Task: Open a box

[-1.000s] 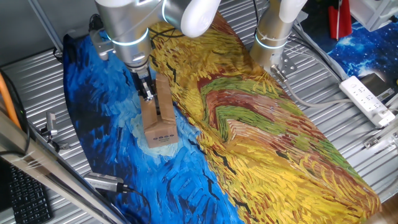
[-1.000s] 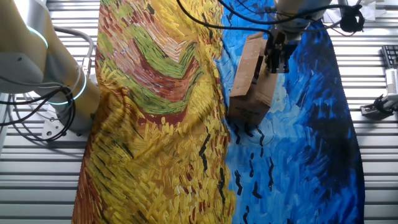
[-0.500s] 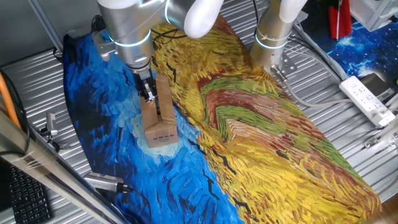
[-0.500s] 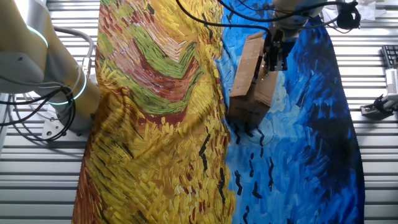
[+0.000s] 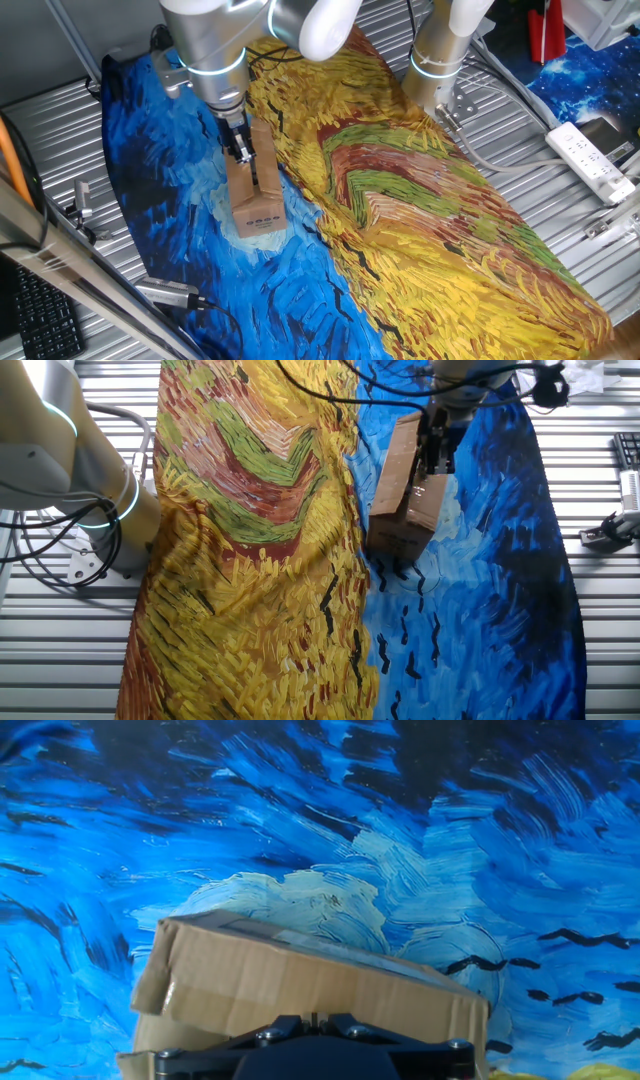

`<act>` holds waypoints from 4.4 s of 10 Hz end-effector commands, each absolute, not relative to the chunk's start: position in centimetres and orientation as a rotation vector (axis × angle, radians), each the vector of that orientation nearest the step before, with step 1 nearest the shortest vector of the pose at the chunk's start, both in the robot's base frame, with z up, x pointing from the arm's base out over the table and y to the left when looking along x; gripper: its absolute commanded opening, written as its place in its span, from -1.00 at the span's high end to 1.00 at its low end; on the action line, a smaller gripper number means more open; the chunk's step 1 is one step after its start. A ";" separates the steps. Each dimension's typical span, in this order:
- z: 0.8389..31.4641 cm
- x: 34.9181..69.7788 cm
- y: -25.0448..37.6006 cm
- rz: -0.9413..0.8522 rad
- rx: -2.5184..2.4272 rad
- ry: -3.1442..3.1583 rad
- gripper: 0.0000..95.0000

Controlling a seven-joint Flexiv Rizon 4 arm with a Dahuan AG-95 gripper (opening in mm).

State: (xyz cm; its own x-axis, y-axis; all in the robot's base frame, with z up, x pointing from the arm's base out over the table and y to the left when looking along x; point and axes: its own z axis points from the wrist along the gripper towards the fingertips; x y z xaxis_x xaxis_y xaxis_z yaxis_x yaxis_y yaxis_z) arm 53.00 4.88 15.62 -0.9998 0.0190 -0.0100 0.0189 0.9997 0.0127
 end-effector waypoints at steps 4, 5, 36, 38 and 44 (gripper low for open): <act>15.6 52.3 4.8 0.019 0.030 3.136 1.00; 15.6 52.0 4.7 0.019 0.028 3.136 1.00; 16.2 42.8 7.4 0.048 0.086 3.128 1.00; 16.0 42.8 7.8 0.046 0.091 3.127 1.00; 15.3 42.9 8.4 0.042 0.090 3.122 1.00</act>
State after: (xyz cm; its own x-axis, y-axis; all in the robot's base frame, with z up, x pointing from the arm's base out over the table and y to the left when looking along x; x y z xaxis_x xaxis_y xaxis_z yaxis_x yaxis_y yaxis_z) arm 42.84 8.33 15.22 -0.9983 0.0568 -0.0162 0.0563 0.9980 0.0278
